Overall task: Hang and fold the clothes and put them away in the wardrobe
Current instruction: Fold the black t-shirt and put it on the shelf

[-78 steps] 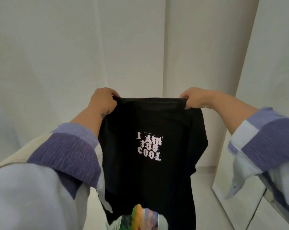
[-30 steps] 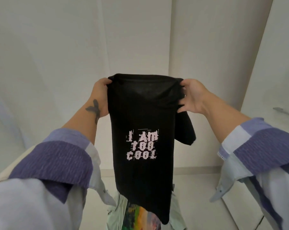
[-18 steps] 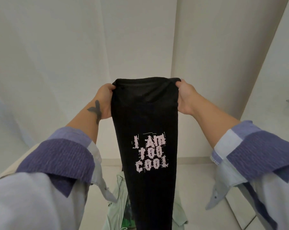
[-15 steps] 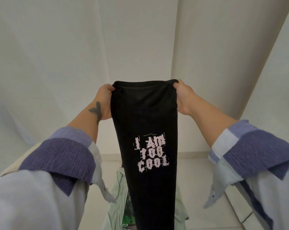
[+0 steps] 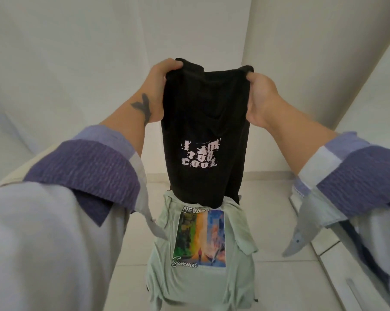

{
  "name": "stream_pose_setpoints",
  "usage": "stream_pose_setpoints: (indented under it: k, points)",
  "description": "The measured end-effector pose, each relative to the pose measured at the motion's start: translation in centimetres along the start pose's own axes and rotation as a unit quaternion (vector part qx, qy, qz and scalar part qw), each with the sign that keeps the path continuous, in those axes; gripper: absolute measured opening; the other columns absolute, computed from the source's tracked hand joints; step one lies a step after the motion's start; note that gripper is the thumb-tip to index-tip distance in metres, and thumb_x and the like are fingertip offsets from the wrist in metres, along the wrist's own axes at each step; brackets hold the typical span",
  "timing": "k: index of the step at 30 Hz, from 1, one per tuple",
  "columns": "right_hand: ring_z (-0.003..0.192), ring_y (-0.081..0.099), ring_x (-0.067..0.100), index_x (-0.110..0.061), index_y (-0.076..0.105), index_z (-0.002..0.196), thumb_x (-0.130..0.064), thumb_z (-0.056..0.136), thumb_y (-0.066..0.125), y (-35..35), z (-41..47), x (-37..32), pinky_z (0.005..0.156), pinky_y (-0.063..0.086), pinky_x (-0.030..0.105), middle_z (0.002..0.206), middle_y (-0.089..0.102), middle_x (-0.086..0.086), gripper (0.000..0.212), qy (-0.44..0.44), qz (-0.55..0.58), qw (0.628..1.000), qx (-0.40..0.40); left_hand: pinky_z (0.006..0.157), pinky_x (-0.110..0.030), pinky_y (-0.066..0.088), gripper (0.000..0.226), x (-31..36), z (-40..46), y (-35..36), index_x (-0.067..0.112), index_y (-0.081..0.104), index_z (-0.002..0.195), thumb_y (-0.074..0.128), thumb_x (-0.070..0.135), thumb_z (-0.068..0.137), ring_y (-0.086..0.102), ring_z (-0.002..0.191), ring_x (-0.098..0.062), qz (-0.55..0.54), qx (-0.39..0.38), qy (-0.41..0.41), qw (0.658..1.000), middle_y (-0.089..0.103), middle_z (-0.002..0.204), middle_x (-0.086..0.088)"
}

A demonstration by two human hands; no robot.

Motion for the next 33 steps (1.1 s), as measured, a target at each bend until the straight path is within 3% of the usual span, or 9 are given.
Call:
stream_pose_setpoints:
  k: [3,6,10,16,22,27,29,33]
  points:
    - [0.106,0.063,0.029,-0.009,0.06,0.122,-0.033,0.097,0.042,-0.9,-2.4,2.7,0.093,0.05,0.041,0.118,0.066,0.012,0.039,0.019,-0.006,1.0,0.006,0.09,-0.033,0.051,0.043,-3.2,-2.5,0.7,0.012,0.067,0.115,0.053,0.04,0.086,0.065,0.098,-0.023,-0.006,0.003,-0.019,1.0,0.07,0.104,-0.005]
    - [0.108,0.062,0.029,-0.011,0.06,0.123,-0.036,0.095,0.044,-2.6,-5.3,7.1,0.098,0.047,0.042,0.12,0.065,0.01,0.041,0.053,-0.014,0.998,0.018,0.087,-0.033,0.051,0.034,-8.0,-6.1,1.4,0.015,0.069,0.102,0.053,0.04,0.087,0.066,0.095,-0.023,-0.022,0.007,-0.06,0.998,0.072,0.099,-0.005]
    - [0.11,0.061,0.028,-0.015,0.058,0.126,-0.039,0.094,0.045,-5.9,-10.4,14.4,0.102,0.044,0.044,0.121,0.065,0.008,0.042,0.109,-0.012,0.993,0.039,0.098,-0.04,0.046,0.037,-15.7,-11.9,2.2,0.015,0.069,0.105,0.057,0.042,0.083,0.064,0.107,-0.028,-0.033,0.031,-0.122,0.991,0.071,0.107,-0.007]
    - [0.114,0.058,0.027,-0.021,0.053,0.131,-0.046,0.084,0.05,-11.4,-19.2,25.6,0.104,0.042,0.044,0.129,0.06,0.005,0.053,0.212,-0.023,0.974,0.074,0.081,-0.034,0.051,0.041,-27.0,-20.6,4.3,0.012,0.071,0.107,0.056,0.043,0.083,0.068,0.097,-0.026,-0.062,0.065,-0.241,0.966,0.073,0.103,-0.008]
    - [0.12,0.052,0.03,-0.015,0.05,0.134,-0.037,0.097,0.041,-15.6,-24.0,32.3,0.101,0.042,0.04,0.13,0.055,0.009,0.043,0.29,-0.03,0.951,0.104,0.093,-0.045,0.05,0.047,-35.4,-25.3,4.6,0.014,0.066,0.115,0.064,0.044,0.079,0.066,0.102,-0.033,-0.072,0.106,-0.335,0.933,0.071,0.109,-0.012]
    - [0.115,0.052,0.029,-0.016,0.053,0.123,-0.029,0.097,0.038,-16.6,-22.2,33.9,0.104,0.04,0.043,0.126,0.056,0.01,0.032,0.262,-0.1,0.95,0.136,0.094,-0.046,0.05,0.051,-37.5,-23.5,3.2,0.016,0.062,0.118,0.067,0.048,0.078,0.066,0.1,-0.033,-0.047,0.153,-0.329,0.931,0.07,0.109,-0.01]
    - [0.109,0.051,0.027,-0.016,0.051,0.116,-0.025,0.098,0.034,-16.2,-20.6,34.0,0.097,0.042,0.039,0.122,0.055,0.009,0.026,0.242,-0.129,0.952,0.133,0.093,-0.045,0.05,0.048,-37.9,-21.8,2.4,0.018,0.061,0.119,0.066,0.047,0.081,0.066,0.1,-0.031,-0.034,0.182,-0.295,0.937,0.07,0.109,-0.008]
    - [0.1,0.045,0.02,-0.016,0.041,0.127,-0.024,0.101,0.028,-15.2,-15.7,34.7,0.083,0.035,0.033,0.113,0.047,0.004,0.03,0.208,-0.183,0.95,0.145,0.099,-0.046,0.047,0.061,-38.8,-16.9,-0.1,0.02,0.057,0.122,0.064,0.058,0.075,0.062,0.105,-0.025,0.028,0.23,-0.217,0.948,0.066,0.114,-0.002]
Point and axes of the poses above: each hand's wrist, its own z-axis towards the middle knuckle, its own y-axis out of the palm, x = y × z, the point moved 5 cm from there along z, towards the middle knuckle
